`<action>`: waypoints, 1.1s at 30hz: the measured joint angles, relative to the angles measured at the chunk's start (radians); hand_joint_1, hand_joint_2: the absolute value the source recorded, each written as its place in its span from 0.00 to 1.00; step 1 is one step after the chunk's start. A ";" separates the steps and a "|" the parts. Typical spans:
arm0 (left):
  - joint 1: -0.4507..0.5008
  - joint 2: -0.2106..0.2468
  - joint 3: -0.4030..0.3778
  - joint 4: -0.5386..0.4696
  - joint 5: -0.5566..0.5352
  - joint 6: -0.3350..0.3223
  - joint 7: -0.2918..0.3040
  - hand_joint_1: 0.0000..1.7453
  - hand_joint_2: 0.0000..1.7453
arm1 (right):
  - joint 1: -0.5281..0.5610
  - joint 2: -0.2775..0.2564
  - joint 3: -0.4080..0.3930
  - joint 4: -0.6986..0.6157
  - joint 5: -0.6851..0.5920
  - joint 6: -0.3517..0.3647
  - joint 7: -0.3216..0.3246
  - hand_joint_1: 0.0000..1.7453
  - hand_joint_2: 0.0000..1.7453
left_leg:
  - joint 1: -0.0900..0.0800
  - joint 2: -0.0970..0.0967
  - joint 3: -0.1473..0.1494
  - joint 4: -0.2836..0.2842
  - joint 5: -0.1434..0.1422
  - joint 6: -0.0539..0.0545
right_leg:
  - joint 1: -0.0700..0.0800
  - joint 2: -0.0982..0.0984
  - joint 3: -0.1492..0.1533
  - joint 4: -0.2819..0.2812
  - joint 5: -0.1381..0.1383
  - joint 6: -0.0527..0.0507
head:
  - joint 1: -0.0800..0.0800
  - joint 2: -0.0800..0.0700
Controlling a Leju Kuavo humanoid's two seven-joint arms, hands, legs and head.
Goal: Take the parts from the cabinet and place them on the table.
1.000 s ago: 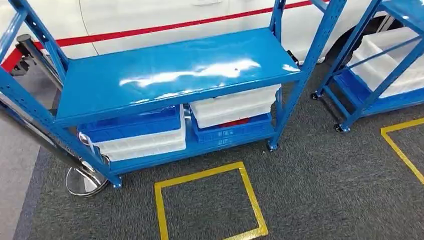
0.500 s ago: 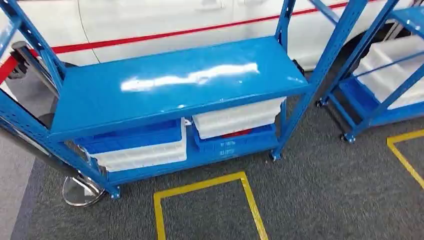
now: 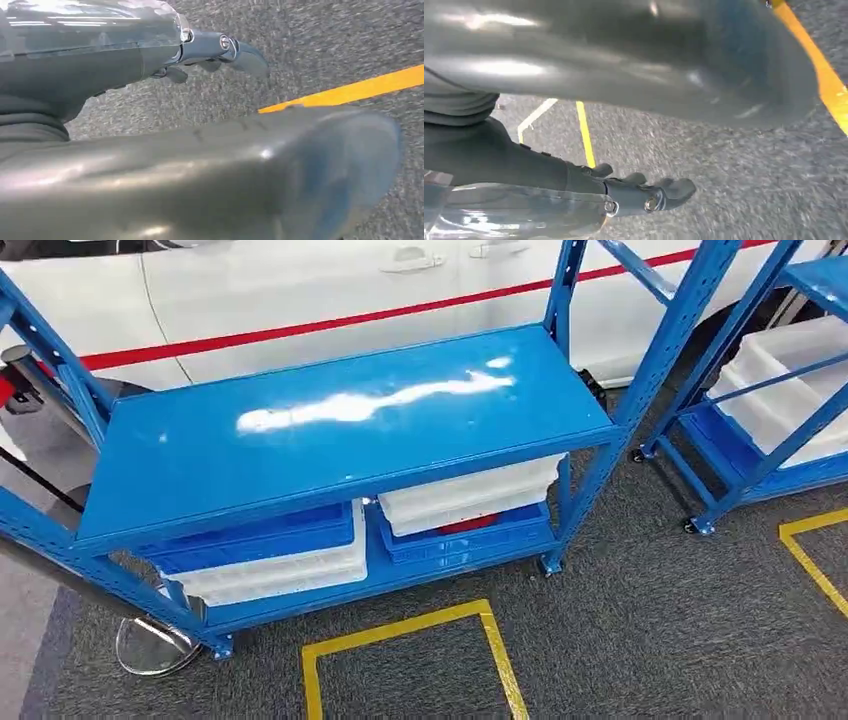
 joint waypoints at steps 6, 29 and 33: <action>-0.002 -0.002 -0.003 0.000 0.000 0.006 0.000 0.00 0.00 | 0.000 0.000 0.000 0.000 0.033 0.000 0.007 0.00 0.00 | 0.015 -0.021 0.033 -0.047 0.021 0.018 | -0.002 -0.004 -0.062 0.165 -0.114 0.031 | 0.003 0.000; 0.000 -0.007 -0.003 0.001 0.000 0.009 0.001 0.00 0.00 | -0.002 -0.003 0.003 0.000 0.021 -0.009 0.010 0.00 0.00 | 0.011 0.017 0.049 -0.020 -0.023 -0.018 | 0.000 -0.065 -0.016 -0.009 0.022 0.001 | -0.007 0.000; 0.002 -0.008 -0.003 0.002 0.000 0.018 0.010 0.00 1.00 | -0.009 -0.003 0.000 0.000 0.020 -0.010 0.026 0.00 1.00 | 0.011 0.009 0.059 -0.042 -0.013 0.002 | -0.002 -0.067 -0.006 -0.021 0.024 0.025 | -0.008 0.000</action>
